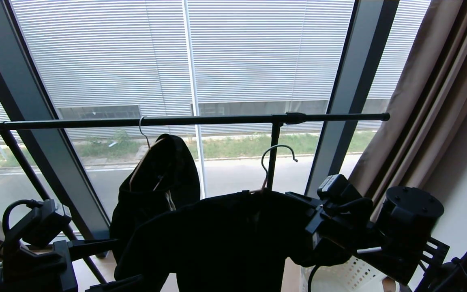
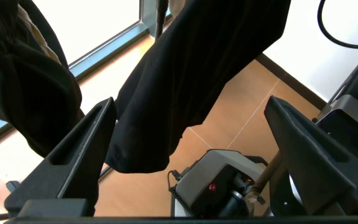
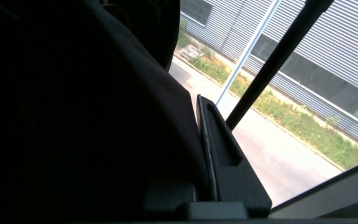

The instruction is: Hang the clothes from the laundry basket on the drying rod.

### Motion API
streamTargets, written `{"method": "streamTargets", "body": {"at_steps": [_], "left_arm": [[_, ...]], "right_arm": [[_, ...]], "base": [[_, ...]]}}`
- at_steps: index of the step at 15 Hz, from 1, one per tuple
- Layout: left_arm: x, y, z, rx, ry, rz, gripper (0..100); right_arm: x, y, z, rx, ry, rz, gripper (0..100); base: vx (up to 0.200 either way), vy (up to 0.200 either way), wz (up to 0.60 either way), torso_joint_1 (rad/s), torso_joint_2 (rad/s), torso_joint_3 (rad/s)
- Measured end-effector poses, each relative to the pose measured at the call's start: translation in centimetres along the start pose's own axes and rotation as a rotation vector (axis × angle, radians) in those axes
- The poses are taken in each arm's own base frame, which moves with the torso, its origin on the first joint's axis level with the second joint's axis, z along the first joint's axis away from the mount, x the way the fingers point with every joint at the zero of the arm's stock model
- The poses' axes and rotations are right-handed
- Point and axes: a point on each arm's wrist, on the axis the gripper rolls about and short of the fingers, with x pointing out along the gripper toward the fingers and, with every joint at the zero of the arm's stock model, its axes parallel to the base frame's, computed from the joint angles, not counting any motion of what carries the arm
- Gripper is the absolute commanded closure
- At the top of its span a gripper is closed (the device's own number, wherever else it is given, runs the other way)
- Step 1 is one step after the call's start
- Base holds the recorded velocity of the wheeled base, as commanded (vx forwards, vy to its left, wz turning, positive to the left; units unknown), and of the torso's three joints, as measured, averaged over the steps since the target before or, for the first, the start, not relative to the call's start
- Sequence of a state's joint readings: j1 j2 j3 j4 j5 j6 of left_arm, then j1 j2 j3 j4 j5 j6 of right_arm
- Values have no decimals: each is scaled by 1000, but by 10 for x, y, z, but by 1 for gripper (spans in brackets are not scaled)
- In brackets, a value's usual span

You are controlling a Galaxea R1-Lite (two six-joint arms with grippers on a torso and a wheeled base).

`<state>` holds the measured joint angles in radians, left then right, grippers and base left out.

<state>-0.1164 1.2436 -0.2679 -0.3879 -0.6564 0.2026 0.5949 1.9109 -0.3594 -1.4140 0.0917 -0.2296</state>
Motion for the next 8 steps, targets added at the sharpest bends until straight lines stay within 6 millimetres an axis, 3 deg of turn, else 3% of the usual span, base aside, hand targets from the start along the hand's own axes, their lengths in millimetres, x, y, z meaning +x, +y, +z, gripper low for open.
{"method": "streamTargets", "body": {"at_steps": [8], "left_arm": [[1,0,-3,-9,12,-4,0]], "right_arm": [[0,0,1,0,-3,-1,100]], "base": [[0,0,0,0,0,0]]}}
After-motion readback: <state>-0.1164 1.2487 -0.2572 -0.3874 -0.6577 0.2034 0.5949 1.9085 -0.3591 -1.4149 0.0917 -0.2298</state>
